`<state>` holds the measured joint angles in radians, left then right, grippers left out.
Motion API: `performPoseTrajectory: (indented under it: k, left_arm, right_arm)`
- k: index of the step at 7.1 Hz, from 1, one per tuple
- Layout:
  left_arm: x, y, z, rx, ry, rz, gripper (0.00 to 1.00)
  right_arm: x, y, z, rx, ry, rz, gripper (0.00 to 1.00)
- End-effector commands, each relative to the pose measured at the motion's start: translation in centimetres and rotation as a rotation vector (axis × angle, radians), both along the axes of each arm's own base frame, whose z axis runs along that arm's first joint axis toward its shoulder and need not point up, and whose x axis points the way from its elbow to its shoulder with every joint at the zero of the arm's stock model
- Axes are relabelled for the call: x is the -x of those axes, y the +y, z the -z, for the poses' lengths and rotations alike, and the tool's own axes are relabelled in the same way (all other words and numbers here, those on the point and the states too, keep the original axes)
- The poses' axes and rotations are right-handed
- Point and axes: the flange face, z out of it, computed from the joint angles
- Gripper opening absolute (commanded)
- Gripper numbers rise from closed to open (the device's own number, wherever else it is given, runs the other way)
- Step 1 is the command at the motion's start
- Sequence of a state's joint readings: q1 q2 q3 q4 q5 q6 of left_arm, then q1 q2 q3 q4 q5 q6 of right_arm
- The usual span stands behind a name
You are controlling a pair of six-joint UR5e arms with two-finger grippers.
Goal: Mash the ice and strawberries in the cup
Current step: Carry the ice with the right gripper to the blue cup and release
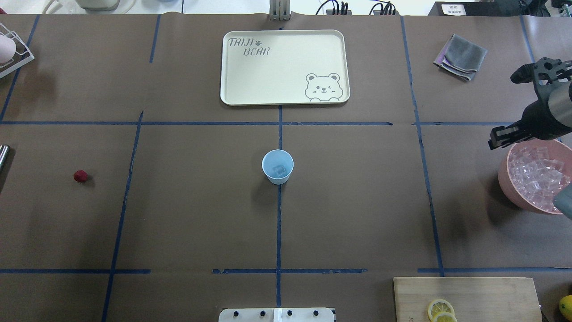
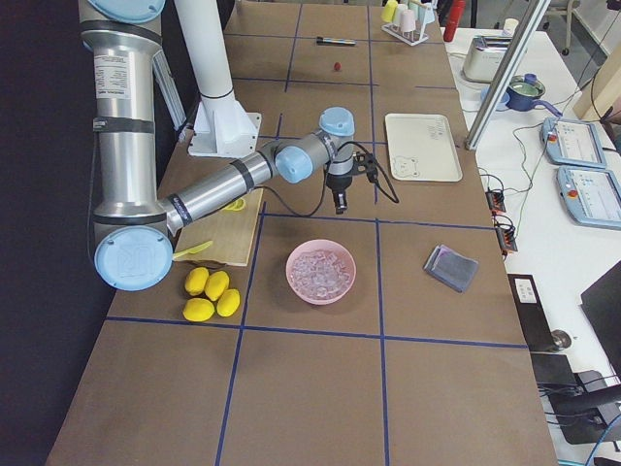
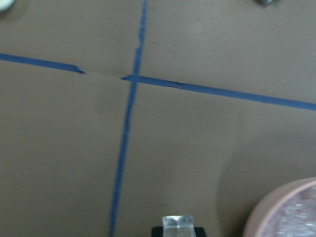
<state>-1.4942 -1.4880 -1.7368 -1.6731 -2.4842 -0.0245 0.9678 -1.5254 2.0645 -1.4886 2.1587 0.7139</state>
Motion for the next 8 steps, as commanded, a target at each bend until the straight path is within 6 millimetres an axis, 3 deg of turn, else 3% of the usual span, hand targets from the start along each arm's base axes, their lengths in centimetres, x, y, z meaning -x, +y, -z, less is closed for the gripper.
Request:
performPoseTrajectory:
  k: [1, 3, 4, 5, 6, 8]
  left_arm:
    - [0.0, 0.0, 0.0, -0.001, 0.007, -0.001, 1.00]
    - [0.0, 0.0, 0.0, -0.001, 0.005, -0.003, 1.00]
    - [0.0, 0.0, -0.1, 0.001, 0.006, -0.003, 1.00]
    - [-0.1, 0.0, -0.1, 0.001, 0.006, -0.005, 1.00]
    - [0.0, 0.0, 0.1, -0.002, 0.007, -0.002, 1.00]
    - [0.0, 0.0, 0.5, -0.010, 0.008, -0.001, 1.00]
  right_arm:
    - [10.1, 1.8, 10.4, 0.141, -0.154, -0.057, 0.00]
    - [19.1, 2.7, 18.0, 0.246, -0.225, -0.136, 0.00]
    - [24.4, 3.0, 20.6, 0.269, -0.224, -0.180, 0.01]
    - [28.4, 2.2, 22.8, 0.251, -0.214, -0.238, 0.01]
    - [31.0, 2.7, 23.0, 0.255, -0.193, -0.224, 0.01]
    - [34.4, 2.0, 22.2, 0.243, -0.253, -0.262, 0.01]
